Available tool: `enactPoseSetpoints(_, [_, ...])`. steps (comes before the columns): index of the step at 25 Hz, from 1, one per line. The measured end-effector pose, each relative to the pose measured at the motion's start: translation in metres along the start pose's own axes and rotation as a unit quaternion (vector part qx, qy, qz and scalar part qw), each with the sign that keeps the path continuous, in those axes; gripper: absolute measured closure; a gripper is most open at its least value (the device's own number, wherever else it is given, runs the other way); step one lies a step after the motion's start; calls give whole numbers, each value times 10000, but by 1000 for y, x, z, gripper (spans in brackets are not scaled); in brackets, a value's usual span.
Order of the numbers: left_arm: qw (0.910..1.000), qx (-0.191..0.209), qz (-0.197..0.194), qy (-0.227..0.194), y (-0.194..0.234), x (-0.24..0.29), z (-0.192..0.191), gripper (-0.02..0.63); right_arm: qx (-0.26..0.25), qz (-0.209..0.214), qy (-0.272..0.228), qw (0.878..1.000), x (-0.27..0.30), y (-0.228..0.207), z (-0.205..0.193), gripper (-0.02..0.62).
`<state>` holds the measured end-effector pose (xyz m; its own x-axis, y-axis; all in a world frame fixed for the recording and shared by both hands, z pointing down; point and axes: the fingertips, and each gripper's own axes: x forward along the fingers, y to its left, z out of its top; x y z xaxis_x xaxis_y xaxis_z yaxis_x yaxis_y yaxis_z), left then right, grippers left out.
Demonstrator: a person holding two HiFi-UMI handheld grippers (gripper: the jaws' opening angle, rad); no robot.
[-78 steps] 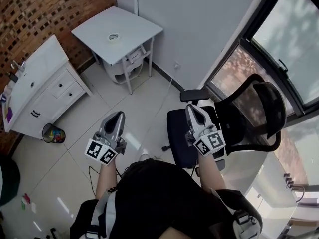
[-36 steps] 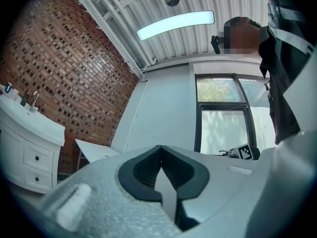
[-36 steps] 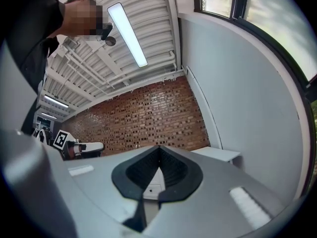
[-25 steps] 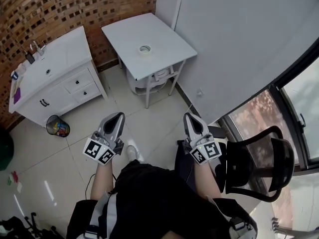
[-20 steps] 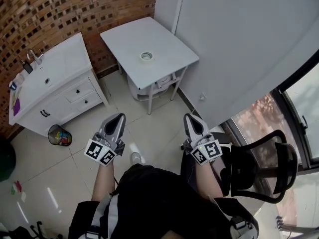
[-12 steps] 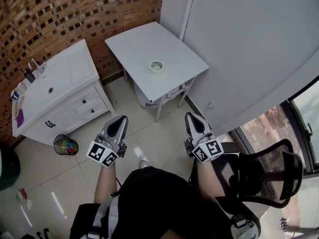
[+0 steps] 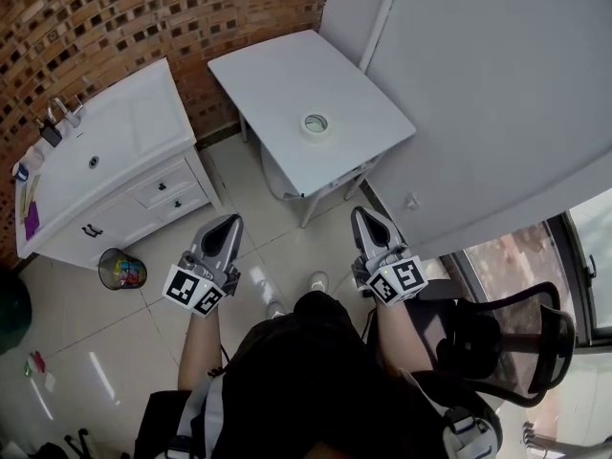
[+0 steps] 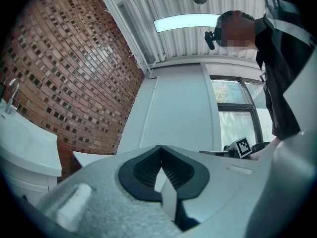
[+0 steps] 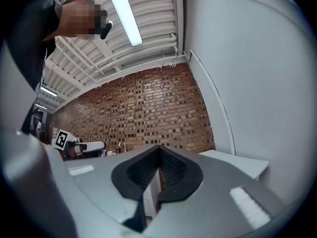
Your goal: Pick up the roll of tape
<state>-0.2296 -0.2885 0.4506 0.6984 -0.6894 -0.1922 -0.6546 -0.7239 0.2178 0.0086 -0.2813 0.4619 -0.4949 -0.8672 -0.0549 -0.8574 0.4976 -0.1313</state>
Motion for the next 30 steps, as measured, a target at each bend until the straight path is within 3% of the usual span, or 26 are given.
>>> enactPoseSetpoints(12, [9991, 222, 366, 4, 41, 38, 0, 604, 52, 383, -123, 9992, 75, -41, -1, 591])
enactPoseSetpoints(30, [9965, 393, 742, -50, 88, 149, -8, 604, 359, 708, -305, 9964, 168, -154, 5, 591])
